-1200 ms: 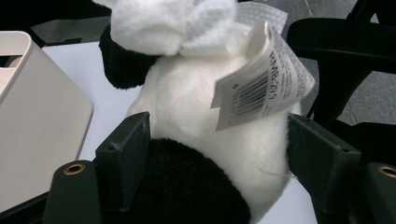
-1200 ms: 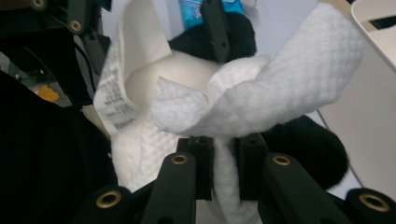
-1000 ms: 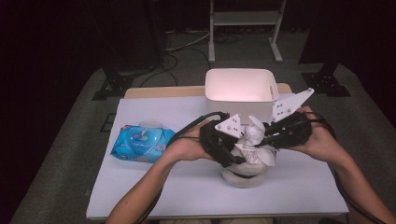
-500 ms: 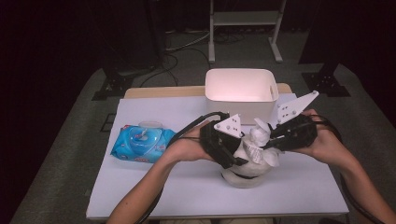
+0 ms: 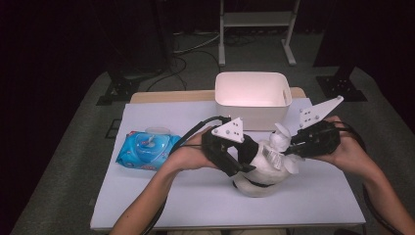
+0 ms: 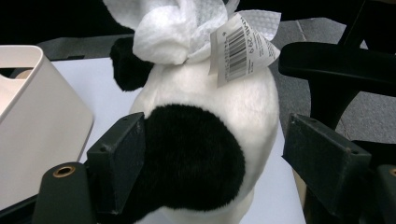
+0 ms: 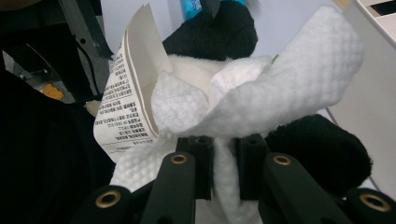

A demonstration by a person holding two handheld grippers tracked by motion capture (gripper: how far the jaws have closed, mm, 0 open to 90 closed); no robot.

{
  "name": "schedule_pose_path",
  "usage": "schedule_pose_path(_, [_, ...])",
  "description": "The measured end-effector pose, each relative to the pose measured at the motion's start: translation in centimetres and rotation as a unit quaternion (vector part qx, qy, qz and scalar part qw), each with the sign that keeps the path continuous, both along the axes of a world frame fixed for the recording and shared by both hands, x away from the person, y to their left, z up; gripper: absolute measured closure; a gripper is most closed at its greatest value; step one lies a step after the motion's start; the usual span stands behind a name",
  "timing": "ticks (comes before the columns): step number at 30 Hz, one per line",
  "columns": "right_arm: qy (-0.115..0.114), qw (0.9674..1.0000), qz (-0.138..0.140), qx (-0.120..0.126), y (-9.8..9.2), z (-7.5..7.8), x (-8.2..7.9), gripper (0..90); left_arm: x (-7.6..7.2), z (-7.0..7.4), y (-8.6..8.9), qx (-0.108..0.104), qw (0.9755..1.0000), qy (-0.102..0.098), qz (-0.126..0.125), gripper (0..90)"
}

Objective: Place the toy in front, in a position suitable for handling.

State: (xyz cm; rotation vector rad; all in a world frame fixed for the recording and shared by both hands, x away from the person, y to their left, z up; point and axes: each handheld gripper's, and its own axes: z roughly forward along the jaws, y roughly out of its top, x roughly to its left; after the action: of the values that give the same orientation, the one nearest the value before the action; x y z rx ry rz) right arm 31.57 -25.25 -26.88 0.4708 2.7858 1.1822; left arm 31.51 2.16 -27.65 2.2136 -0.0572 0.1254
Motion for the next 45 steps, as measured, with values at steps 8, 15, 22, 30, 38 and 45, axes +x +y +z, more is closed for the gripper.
schedule_pose_path(8, [0.003, 0.9998, -0.018, 0.001, -0.9, -0.3, 0.1, 79.2, 0.8, -1.6, 0.5, 0.025, 0.9994, 0.019, 0.014, 20.0])
schedule_pose_path(15, [0.009, 0.9997, -0.022, 0.006, -1.6, -0.5, 0.0, 79.1, 1.4, -3.5, -0.2, 0.035, 0.9982, 0.047, 0.006, 19.0])
schedule_pose_path(22, [0.012, 0.9998, -0.016, 0.008, -1.6, -0.6, -0.3, 79.1, 2.3, -5.5, -1.5, 0.016, 0.9958, 0.091, -0.001, 19.6])
schedule_pose_path(30, [-0.011, 0.9992, -0.014, 0.035, -1.3, -0.1, -0.2, 79.1, 3.3, -4.7, -0.4, -0.011, 0.9925, 0.12, 0.016, 31.9])
schedule_pose_path(38, [-0.016, 0.9988, -0.009, 0.045, 0.1, 0.2, 0.8, 79.5, 3.7, -3.0, 1.7, -0.021, 0.9929, 0.112, 0.035, 32.9])
schedule_pose_path(45, [-0.013, 0.9992, 0.011, 0.037, 1.5, 0.2, 0.9, 79.8, 3.1, -3.2, 1.2, 0.009, 0.9955, 0.088, 0.034, 32.9])
